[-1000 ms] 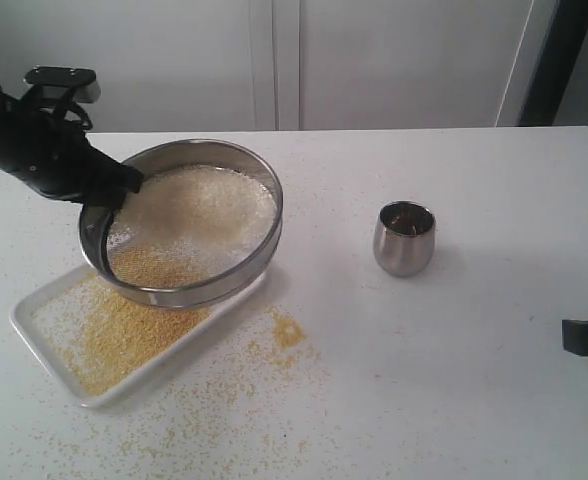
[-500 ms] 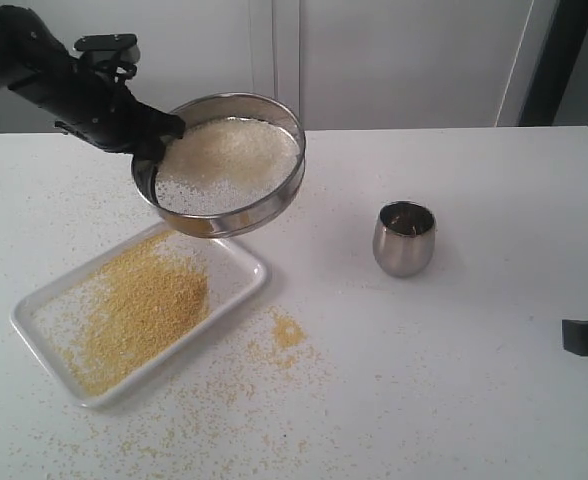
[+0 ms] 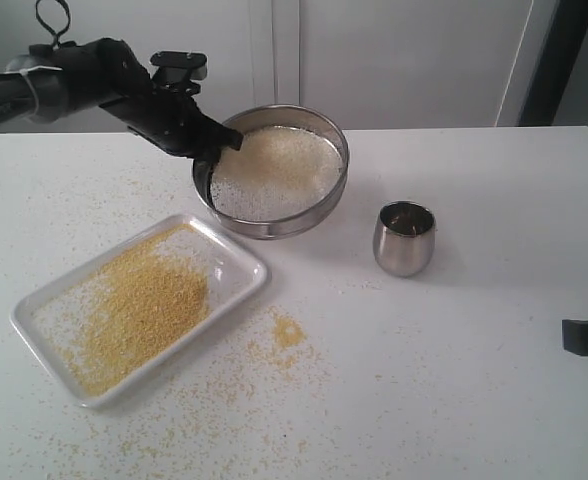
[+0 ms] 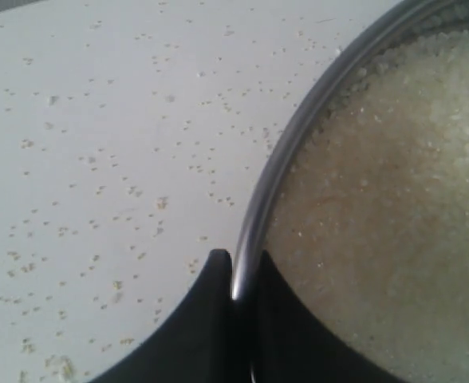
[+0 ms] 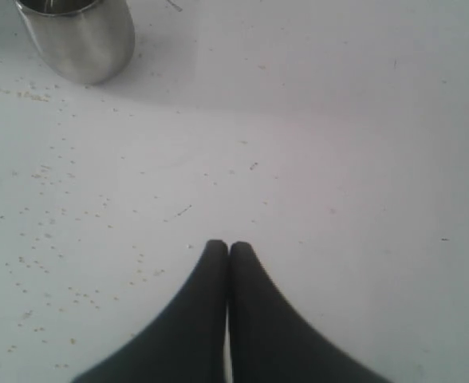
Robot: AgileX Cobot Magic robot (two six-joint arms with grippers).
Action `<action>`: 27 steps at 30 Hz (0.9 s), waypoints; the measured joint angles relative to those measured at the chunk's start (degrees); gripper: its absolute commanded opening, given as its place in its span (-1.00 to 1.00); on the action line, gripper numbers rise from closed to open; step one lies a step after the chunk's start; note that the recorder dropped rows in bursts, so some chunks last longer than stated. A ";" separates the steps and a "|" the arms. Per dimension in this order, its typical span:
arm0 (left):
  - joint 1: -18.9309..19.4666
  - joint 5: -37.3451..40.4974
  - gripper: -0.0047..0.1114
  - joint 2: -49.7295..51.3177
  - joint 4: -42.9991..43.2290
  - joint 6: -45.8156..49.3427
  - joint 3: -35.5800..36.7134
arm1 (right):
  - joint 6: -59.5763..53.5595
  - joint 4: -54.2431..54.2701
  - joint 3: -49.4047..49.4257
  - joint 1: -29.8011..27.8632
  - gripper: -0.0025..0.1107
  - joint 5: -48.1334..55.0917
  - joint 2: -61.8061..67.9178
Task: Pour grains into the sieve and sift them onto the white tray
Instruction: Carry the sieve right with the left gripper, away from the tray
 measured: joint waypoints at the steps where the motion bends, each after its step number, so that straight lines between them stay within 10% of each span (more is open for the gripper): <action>1: -0.11 0.14 -0.92 0.98 0.29 -0.13 -1.22 | 0.00 0.00 0.00 0.00 -0.96 0.00 0.00; 27: -1.69 8.98 -0.92 4.52 1.15 5.40 -7.74 | 0.00 0.00 0.00 0.00 -0.96 0.00 0.00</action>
